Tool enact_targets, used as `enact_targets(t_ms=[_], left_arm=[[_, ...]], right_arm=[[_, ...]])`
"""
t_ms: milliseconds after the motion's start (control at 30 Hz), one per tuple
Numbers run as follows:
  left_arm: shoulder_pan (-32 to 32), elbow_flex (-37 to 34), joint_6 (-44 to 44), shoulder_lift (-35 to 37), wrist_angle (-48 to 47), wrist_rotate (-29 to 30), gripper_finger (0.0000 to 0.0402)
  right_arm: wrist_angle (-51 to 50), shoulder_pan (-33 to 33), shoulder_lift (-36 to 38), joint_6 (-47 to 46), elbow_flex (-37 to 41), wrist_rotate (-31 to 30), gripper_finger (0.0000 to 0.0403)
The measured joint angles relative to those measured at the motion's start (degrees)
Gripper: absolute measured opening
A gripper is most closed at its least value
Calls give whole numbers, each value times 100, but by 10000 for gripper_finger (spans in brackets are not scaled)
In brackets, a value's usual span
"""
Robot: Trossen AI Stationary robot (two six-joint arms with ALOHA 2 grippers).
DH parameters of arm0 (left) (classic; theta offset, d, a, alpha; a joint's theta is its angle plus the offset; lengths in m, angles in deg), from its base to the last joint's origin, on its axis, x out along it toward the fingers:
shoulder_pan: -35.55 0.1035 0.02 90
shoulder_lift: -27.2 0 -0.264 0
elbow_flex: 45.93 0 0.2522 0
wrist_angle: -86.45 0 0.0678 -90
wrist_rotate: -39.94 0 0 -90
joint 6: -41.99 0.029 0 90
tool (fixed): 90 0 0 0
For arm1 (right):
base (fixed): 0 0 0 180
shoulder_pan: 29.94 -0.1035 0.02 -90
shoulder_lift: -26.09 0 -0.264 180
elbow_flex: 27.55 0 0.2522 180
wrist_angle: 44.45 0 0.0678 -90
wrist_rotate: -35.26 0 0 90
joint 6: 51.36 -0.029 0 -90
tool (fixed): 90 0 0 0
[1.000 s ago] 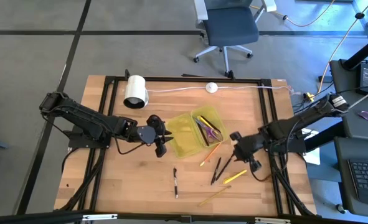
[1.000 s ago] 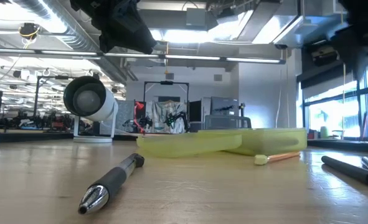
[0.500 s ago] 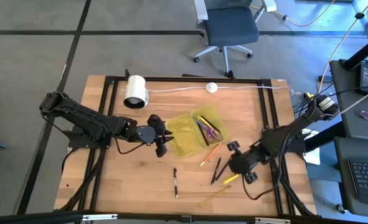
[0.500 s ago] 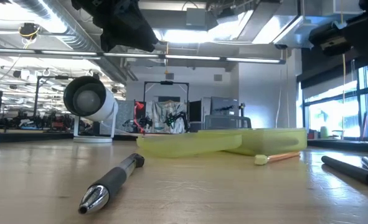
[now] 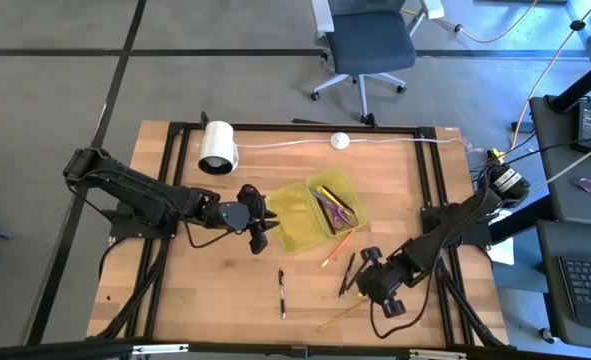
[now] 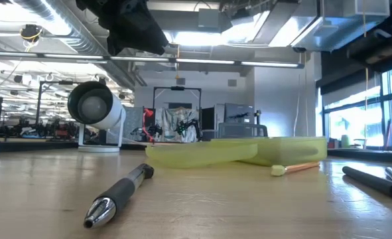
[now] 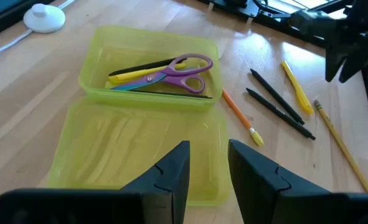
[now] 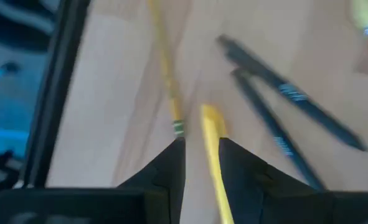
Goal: Pick & place school supplies into a supply box
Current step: Put the yellow pen into the yellow supply box
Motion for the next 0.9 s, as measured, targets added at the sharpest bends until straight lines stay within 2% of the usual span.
enact_targets(t_ms=[133, 367, 500, 900], left_arm=[[0, 0, 0, 0, 23, 2, 102], [0, 1, 0, 0, 24, 4, 102], [0, 2, 0, 0, 22, 4, 102], [0, 2, 0, 0, 24, 24, 102]], right_arm=[[-5, -118, -265, 375, 0, 140, 100], [-74, -285, -676, 487, 0, -465, 100], [-70, -285, -763, 232, 0, -707, 100], [-77, -291, -778, 221, 2, -281, 102]])
